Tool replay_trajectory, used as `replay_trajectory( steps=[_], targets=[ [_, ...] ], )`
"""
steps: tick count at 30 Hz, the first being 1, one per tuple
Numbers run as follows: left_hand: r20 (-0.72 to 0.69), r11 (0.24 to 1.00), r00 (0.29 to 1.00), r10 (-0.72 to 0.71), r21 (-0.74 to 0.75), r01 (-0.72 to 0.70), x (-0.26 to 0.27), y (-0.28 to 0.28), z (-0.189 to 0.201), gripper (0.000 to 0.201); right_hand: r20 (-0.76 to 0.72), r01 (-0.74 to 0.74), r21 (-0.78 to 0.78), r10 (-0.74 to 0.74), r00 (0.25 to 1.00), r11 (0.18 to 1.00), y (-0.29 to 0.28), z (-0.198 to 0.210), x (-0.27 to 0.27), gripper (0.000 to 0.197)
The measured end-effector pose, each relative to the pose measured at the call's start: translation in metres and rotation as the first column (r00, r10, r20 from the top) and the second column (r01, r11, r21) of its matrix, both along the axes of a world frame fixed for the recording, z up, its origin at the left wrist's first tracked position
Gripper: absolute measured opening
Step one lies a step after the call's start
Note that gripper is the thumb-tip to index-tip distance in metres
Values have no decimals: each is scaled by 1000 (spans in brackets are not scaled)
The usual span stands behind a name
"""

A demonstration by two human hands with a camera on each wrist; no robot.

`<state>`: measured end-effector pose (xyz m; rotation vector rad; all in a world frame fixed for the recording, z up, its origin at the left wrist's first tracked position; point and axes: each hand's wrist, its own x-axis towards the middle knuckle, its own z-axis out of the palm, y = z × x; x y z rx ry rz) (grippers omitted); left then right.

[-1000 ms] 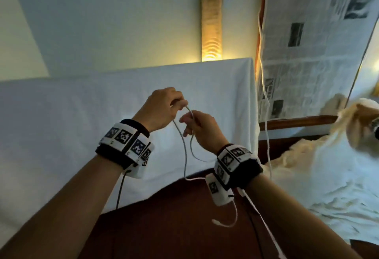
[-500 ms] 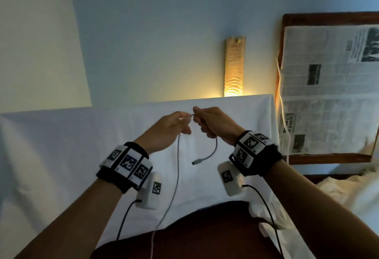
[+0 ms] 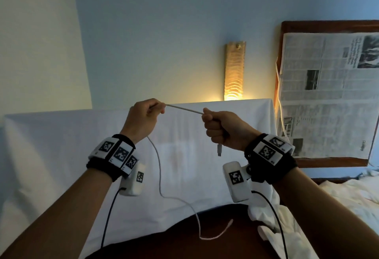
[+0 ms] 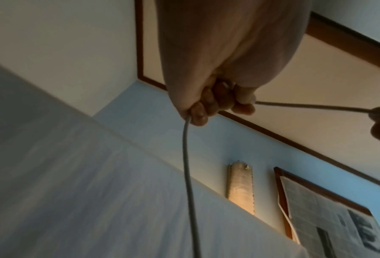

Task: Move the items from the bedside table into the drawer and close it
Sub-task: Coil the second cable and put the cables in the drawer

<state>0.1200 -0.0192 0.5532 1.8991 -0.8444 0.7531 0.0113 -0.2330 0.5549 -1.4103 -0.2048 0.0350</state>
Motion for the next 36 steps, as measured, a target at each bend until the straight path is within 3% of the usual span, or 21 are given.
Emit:
replay_trajectory(
  steps=[3, 6, 8, 10, 12, 14, 16, 19, 22, 25, 28, 32, 36],
  targets=[
    [-54, 991, 990, -131, -34, 129, -2, -4, -8, 22, 76, -107, 212, 93, 993, 971, 0, 10, -5, 40],
    [-132, 988, 980, -150, 6, 152, 3, -11, -39, 22, 197, -173, 355, 107, 975, 919, -4, 25, -7, 34],
    [-248, 990, 958, -141, -16, 142, 3, -19, -71, 25, 247, -138, 358, 49, 968, 924, -7, 32, -6, 31],
    [-441, 985, 883, -160, -16, 170, -11, -29, -94, 28, 253, -33, 307, -49, 966, 951, -8, 33, -2, 29],
    [-532, 936, 828, -179, 168, 310, -34, -36, -95, 34, 265, 97, 183, -144, 954, 978, -8, 30, 2, 29],
    [-489, 817, 833, -259, 349, 459, -55, -38, -71, 39, 288, 200, 36, -201, 936, 979, -7, 22, 5, 30],
    [-347, 756, 863, -367, 429, 494, -72, -36, -36, 40, 295, 217, -70, -188, 937, 974, -5, 13, 6, 31],
    [-240, 850, 887, -394, 271, 451, -78, -28, 7, 42, 290, 159, -143, -113, 951, 977, 2, 5, 3, 38],
    [-10, 926, 957, -289, 251, 283, -72, -28, 27, 37, 313, 141, -181, -79, 947, 973, 12, 1, -2, 43],
    [134, 968, 974, -181, 197, 152, -56, -31, 30, 33, 314, 116, -87, -84, 946, 989, 21, 2, -3, 41],
    [182, 984, 976, -116, 155, 87, -44, -34, 25, 32, 268, 94, 19, -96, 959, 995, 28, 4, -2, 41],
    [151, 984, 983, -104, 157, 80, -32, -36, 8, 34, 162, -8, 117, -11, 987, 993, 29, 7, -4, 38],
    [35, 973, 977, -211, 98, 207, -19, -35, -22, 36, 114, -162, 354, 130, 985, 921, 22, 10, -2, 34]
  ],
)
